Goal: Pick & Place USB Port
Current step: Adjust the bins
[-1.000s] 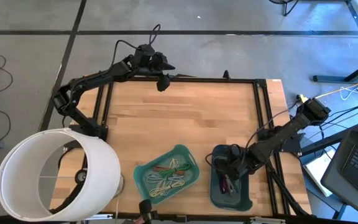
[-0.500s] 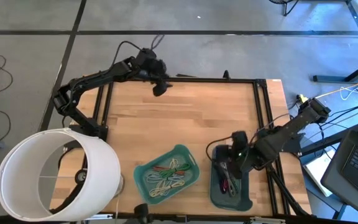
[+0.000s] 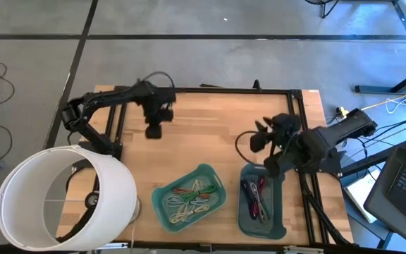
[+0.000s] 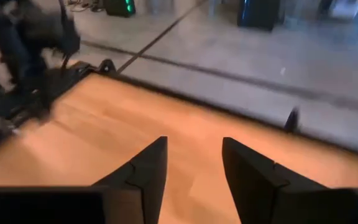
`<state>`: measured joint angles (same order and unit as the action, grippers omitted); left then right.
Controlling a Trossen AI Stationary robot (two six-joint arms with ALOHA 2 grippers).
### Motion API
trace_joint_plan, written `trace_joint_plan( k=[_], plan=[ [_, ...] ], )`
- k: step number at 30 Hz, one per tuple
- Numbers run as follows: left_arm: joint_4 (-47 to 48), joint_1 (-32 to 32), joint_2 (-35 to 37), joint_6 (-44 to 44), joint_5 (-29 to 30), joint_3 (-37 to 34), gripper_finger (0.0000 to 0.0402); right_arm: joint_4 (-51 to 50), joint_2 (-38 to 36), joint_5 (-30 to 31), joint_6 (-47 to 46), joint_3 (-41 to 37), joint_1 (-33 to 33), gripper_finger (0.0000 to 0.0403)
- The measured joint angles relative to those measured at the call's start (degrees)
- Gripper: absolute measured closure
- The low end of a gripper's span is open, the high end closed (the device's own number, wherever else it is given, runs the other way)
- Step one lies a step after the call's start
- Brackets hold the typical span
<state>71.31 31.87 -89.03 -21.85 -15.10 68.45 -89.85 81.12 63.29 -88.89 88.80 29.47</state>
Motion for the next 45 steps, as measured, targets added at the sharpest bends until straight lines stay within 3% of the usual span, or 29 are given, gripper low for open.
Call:
trace_joint_plan(
  k=[3, 7, 13, 19, 25, 31, 39, 45],
  plan=[
    [3.5, -3.0, 0.0, 2.1, -0.4, -4.0, 0.0388, -0.1, -0.6, 2.5, 8.8, 2.8, -2.6, 0.0257],
    [4.9, -7.0, 0.0, 5.8, -6.1, -9.1, 0.0400, -0.2, -0.6, 4.2, 19.5, 6.4, -5.4, 0.0267],
    [-2.1, -16.3, 0.0, 11.1, -19.1, -15.0, 0.0400, -0.1, -0.6, 6.2, 30.9, 10.5, -8.9, 0.0273],
    [-10.5, -26.5, 0.0, 18.9, -24.8, -17.5, 0.0401, -0.1, -0.6, 6.2, 36.0, 11.6, -10.2, 0.0273],
    [-22.2, -32.8, 0.0, 29.0, -27.9, -17.5, 0.0401, 0.3, -0.6, 6.2, 38.8, 11.6, -10.2, 0.0273],
    [-34.7, -36.3, -2.1, 37.7, -32.9, -17.5, 0.0400, 0.5, -0.6, 6.2, 41.6, 11.6, -10.2, 0.0273],
    [-48.0, -38.7, -11.2, 43.5, -38.1, -17.5, 0.0401, 0.5, -0.6, 5.9, 42.6, 11.6, -10.2, 0.0273],
    [-50.8, -37.4, -15.7, 41.8, -38.5, -14.1, 0.0401, 0.6, -0.5, 4.2, 42.9, 11.6, -10.2, 0.0273]
  ],
)
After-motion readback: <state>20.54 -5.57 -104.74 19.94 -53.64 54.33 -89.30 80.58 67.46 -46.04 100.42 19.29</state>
